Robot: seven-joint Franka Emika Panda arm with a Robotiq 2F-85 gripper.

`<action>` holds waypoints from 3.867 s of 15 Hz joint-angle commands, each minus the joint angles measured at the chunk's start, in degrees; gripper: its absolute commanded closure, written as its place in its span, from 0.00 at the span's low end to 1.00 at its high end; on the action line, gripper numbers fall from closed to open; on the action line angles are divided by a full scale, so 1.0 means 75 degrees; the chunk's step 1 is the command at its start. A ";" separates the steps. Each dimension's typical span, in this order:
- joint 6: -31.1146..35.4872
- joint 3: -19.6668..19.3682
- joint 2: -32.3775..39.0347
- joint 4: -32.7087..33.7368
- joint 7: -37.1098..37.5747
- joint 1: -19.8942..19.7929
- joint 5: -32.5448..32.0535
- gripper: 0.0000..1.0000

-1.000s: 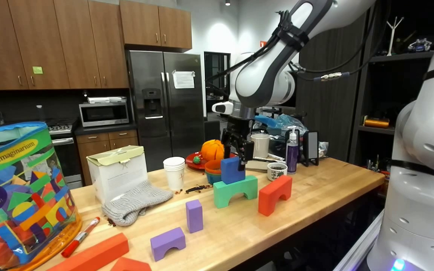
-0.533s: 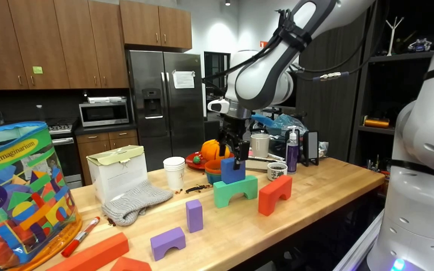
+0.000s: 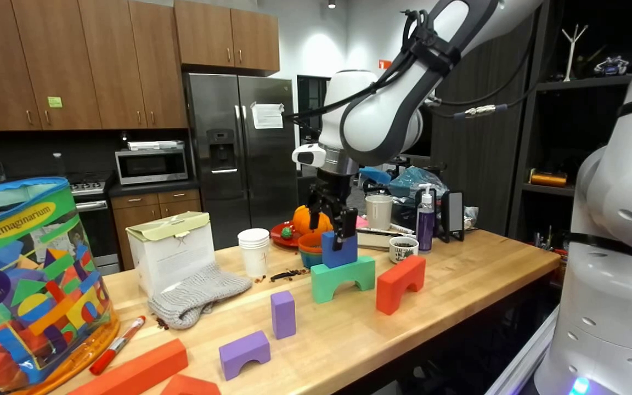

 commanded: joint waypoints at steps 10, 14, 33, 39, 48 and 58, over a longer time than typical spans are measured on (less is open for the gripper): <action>0.0071 0.0730 0.0146 -0.0153 0.0083 0.0745 -0.0320 0.00; 0.0207 0.1033 0.0426 -0.0235 0.0029 0.0912 -0.0497 0.00; 0.0454 0.1544 0.1315 0.0528 0.1279 0.0718 -0.2794 0.00; 0.0438 0.1490 0.1825 0.1107 0.1248 0.0647 -0.1996 0.00; 0.0179 0.1774 0.2737 0.1618 0.0815 0.0397 -0.0511 0.00; 0.0287 0.1656 0.2771 0.1455 0.2059 0.0351 -0.1138 0.00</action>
